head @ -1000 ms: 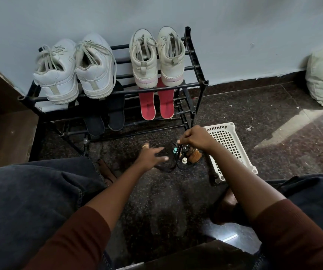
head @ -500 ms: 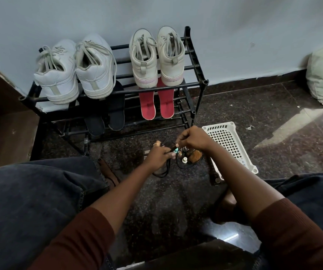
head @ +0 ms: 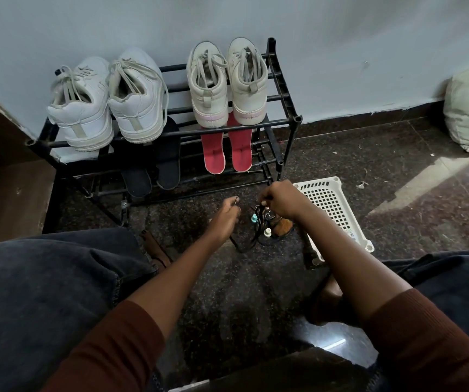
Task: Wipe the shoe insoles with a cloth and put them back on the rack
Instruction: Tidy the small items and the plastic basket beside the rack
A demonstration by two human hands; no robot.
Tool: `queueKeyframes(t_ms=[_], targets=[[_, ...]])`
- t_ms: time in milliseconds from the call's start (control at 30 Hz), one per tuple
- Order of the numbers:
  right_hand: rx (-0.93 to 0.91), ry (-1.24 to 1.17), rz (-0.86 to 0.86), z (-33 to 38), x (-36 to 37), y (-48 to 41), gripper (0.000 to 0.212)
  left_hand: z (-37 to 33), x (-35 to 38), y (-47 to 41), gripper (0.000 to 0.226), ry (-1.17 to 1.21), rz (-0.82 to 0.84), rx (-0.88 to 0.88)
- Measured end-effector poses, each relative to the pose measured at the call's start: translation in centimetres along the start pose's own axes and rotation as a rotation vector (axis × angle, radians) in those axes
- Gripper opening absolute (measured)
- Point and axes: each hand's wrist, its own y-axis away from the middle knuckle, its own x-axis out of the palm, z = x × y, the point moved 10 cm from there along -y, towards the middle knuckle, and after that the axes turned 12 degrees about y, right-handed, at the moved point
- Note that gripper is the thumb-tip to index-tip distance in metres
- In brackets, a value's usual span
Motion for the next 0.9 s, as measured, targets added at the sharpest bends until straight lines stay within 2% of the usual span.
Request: queueKeyframes(t_ms=[67,167,300,400,567,733,900], targets=[[-0.049,0.032,0.054,1.0,0.3,0.2,0.014,0.0,0.2,-0.2,0.025,-0.064,0.02,0.024],[-0.097,-0.062,0.11,2.3,0.4,0.5,0.018,-0.6,0.2,-0.1,0.029,-0.109,0.002,0.105],[-0.143,-0.222,0.148,3.6,0.1,0.8,0.031,-1.8,0.4,0.1,0.034,0.142,-0.061,0.132],[-0.16,-0.213,0.092,3.7,-0.6,0.5,0.03,-2.3,1.2,0.1,0.031,0.287,-0.041,0.093],[-0.108,-0.239,-0.093,2.8,-2.1,0.6,0.01,-2.7,1.9,0.6,0.029,0.404,-0.031,0.057],[-0.071,-0.208,-0.271,2.3,-3.6,0.5,0.007,-2.3,1.5,0.3,0.026,0.406,-0.035,0.054],[-0.016,-0.183,-0.315,1.8,-3.8,0.7,0.015,-3.0,1.8,0.7,0.028,0.43,0.011,0.086]])
